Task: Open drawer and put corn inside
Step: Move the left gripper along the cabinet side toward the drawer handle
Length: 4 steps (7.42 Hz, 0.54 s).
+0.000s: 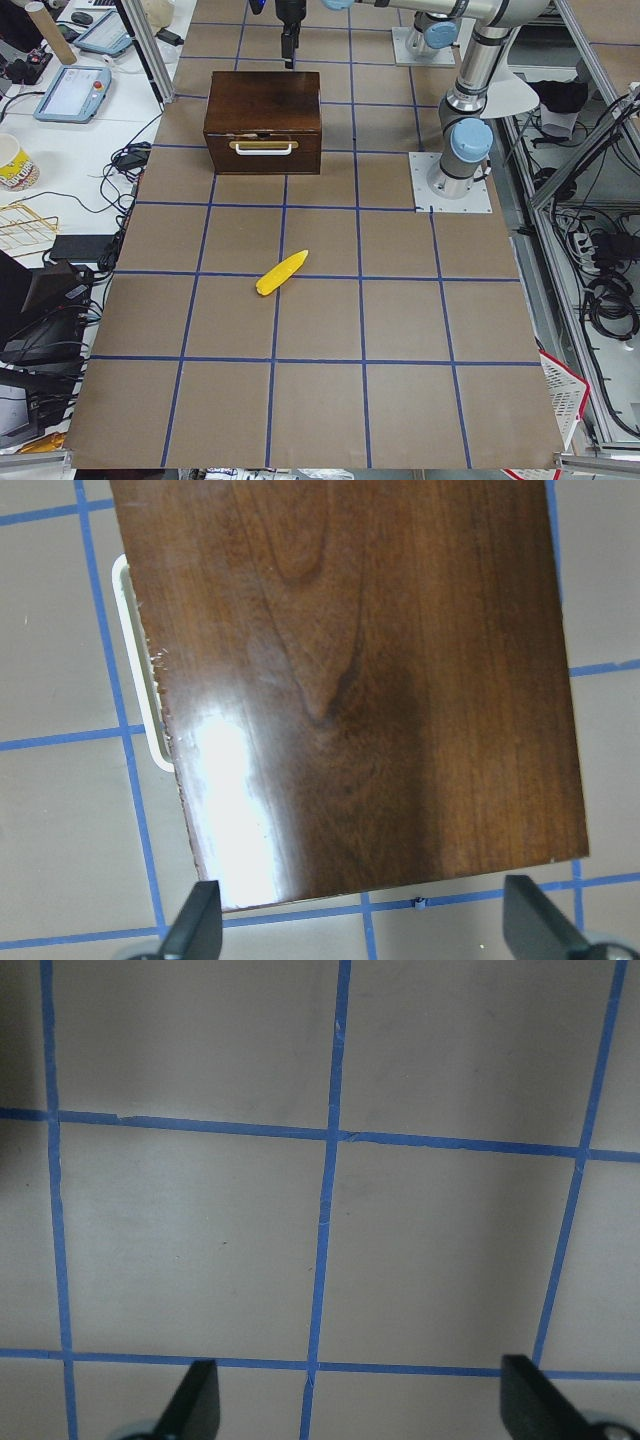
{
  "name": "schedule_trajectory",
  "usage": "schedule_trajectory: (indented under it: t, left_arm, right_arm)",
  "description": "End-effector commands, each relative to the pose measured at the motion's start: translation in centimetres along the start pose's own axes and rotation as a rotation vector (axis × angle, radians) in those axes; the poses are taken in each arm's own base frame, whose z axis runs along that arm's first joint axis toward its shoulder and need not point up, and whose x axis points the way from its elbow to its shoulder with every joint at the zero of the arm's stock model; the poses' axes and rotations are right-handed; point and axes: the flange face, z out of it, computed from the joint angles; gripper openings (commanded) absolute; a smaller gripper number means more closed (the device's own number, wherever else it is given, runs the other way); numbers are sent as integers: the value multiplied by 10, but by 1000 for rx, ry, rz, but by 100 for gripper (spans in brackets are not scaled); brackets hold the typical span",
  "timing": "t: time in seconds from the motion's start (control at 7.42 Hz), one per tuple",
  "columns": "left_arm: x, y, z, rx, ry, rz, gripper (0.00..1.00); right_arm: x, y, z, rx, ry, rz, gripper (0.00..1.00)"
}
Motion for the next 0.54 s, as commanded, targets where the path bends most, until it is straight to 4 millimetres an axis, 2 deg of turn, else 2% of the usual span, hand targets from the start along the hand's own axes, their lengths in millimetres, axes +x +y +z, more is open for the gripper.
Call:
schedule_trajectory:
  t: [0.0,0.4]
  left_arm:
    - [-48,-12,8,-20,17,-12,100]
    - [-138,-20,36,-34,111,8,100]
  right_arm:
    - [1,0,0,0,0,1,100]
    - [0,0,0,0,0,0,100]
